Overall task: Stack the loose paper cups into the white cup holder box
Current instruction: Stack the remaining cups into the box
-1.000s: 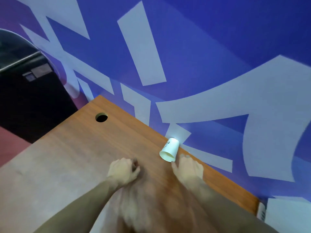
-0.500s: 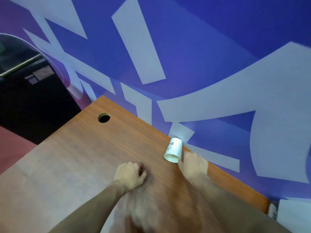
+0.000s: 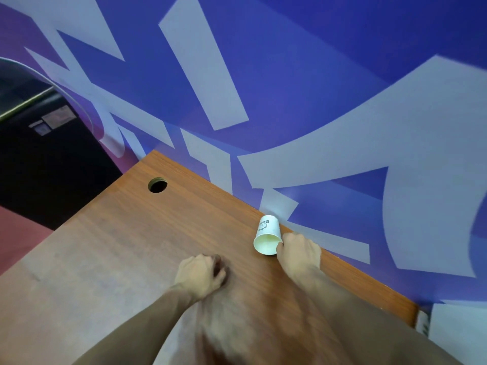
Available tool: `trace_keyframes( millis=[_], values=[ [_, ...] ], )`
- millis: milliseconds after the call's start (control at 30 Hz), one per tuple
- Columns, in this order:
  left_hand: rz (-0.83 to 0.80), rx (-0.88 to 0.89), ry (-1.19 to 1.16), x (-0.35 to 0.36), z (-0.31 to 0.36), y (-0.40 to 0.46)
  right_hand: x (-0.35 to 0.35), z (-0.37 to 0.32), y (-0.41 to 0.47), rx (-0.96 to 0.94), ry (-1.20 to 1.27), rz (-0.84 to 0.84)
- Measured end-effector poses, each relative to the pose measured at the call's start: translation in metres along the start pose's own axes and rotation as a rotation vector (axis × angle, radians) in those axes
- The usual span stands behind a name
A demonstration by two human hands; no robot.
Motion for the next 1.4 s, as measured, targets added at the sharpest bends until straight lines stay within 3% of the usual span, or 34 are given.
trace_keyframes(
  millis=[200,533,900,1400],
  values=[
    [-0.005,0.062,0.036,-0.01,0.026,-0.014,-0.017,0.024,-0.028,0.071,-0.011,-0.033],
    [0.141,0.21,-0.012,-0.063,0.096,-0.058,-0.07,0.102,-0.13,0.204,0.06,0.061],
    [0.151,0.518,0.095,-0.073,0.238,-0.129,-0.087,0.214,-0.257,0.344,0.175,0.144],
    [0.136,0.779,0.185,-0.056,0.428,-0.181,-0.1,0.423,-0.378,0.681,0.319,0.231]
  ],
)
Point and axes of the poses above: each hand's wrist, its own y-axis towards the middle knuckle, its own x-axis out of the palm, z = x × y, the point moved 8 cm from there along y, towards the middle knuckle, and after that the axes turned 5 degrees about x, right-handed, at the moved point
